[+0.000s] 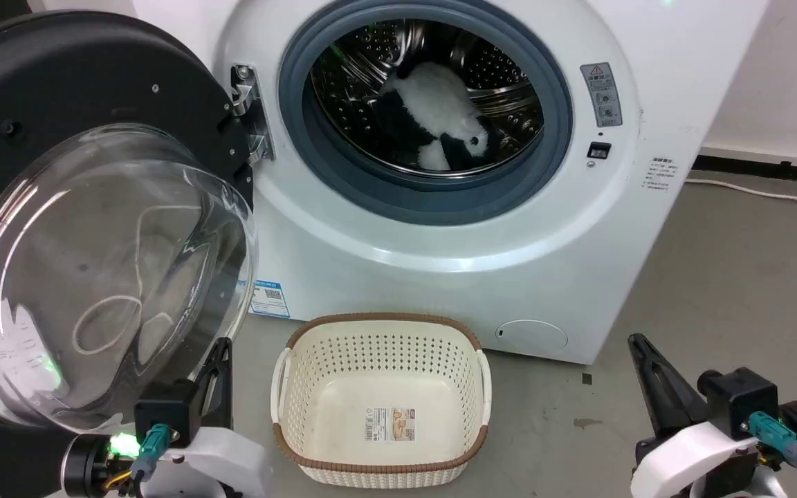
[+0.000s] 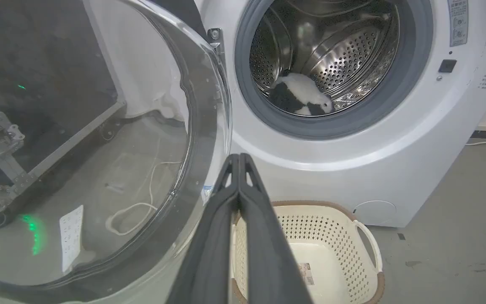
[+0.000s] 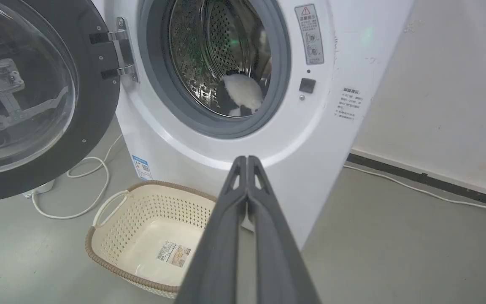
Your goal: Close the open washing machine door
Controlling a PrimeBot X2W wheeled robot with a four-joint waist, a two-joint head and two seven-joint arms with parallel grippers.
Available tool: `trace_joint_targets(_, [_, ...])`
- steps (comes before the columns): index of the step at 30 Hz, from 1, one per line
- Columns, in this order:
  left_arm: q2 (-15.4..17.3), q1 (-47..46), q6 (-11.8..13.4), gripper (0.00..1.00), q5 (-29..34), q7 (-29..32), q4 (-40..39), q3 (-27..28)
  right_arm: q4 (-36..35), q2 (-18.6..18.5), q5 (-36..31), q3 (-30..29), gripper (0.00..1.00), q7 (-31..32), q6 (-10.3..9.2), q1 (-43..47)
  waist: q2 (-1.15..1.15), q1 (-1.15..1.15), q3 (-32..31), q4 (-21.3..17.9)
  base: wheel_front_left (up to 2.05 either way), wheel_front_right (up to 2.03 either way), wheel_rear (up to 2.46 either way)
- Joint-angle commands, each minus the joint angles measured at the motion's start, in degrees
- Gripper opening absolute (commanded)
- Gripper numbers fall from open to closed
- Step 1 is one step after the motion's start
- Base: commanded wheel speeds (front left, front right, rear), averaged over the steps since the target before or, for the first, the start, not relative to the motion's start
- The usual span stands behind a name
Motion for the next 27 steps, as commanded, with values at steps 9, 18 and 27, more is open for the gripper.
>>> trace_joint_targets(9, [0.00,0.61,0.12,0.00,0.16,0.02,-0.21,0.08,-0.29,0.21,-0.28,-0.02,0.00,0.08,0.05,0.82,0.00,0.00,0.00,0.00,0.00,0.00,0.00])
trace_joint_targets(18, [0.00,0.61,0.12,0.00,0.16,0.02,-0.21,0.08,-0.29,0.21,-0.28,-0.02,0.00,0.08,0.05,0.82,0.00,0.00,0.00,0.00,0.00,0.00,0.00])
trace_joint_targets(27, [0.00,0.61,0.12,0.00,0.16,0.02,-0.21,0.08,-0.29,0.21,-0.28,-0.02,0.00,0.08,0.05,0.82,0.00,0.00,0.00,0.00,0.00,0.00,0.00])
